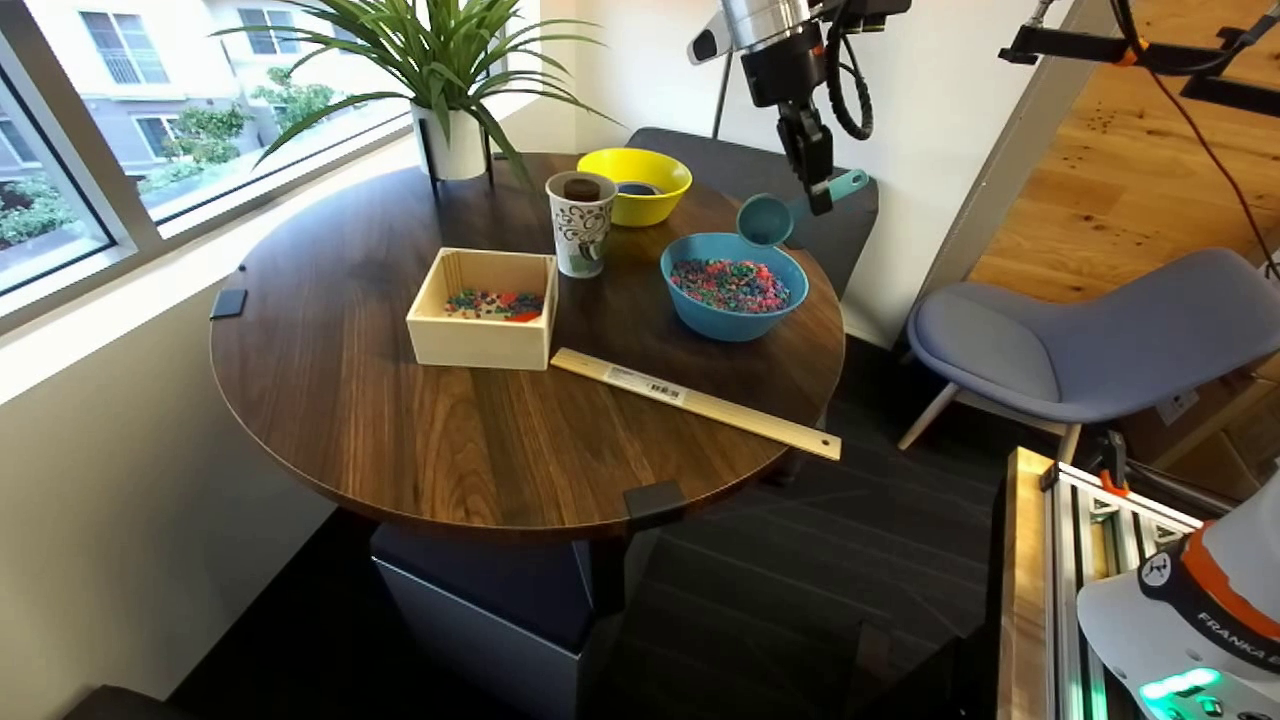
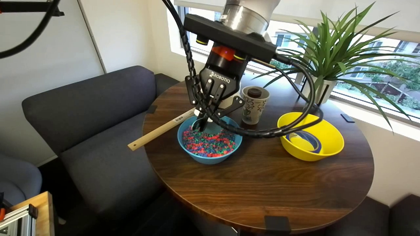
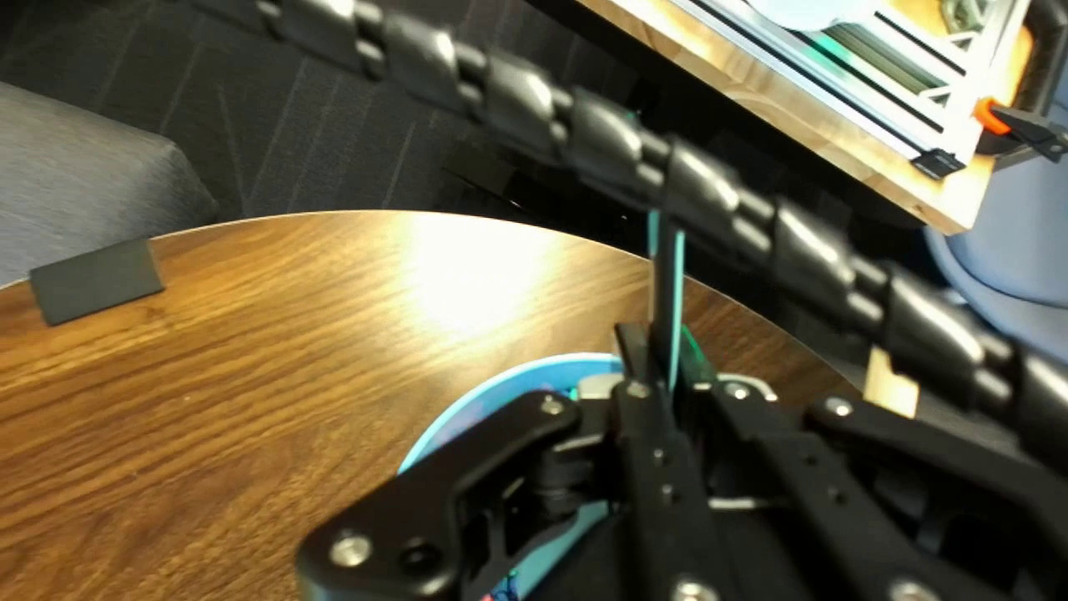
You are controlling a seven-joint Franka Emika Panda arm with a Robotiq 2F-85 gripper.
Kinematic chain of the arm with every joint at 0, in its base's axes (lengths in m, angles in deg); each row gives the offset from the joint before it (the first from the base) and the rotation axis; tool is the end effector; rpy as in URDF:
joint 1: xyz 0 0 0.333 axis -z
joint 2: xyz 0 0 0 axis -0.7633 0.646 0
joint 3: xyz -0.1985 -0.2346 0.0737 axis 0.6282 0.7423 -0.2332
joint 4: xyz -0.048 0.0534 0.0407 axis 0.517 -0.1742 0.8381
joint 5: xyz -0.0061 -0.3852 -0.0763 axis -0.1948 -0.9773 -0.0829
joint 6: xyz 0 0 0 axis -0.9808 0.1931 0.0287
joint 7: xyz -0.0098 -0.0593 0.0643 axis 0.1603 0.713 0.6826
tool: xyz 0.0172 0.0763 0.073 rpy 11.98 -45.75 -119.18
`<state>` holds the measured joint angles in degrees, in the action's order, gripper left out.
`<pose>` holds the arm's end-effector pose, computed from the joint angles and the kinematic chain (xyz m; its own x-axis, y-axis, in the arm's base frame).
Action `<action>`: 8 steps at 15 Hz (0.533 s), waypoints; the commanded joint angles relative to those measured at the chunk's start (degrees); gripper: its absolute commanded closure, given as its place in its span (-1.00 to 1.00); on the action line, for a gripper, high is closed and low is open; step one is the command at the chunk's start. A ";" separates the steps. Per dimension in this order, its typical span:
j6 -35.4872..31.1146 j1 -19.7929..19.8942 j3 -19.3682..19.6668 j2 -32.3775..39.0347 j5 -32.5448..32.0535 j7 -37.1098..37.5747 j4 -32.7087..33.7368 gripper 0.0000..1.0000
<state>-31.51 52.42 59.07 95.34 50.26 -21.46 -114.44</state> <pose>0.5955 -0.0433 0.4904 0.7192 0.5004 -0.4820 0.4886 -0.8575 -0.1612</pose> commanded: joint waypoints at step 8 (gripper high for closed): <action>-0.68 -6.83 -2.33 9.79 -19.49 2.10 6.17 0.96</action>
<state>-31.82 47.09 57.06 101.92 35.00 -20.94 -110.01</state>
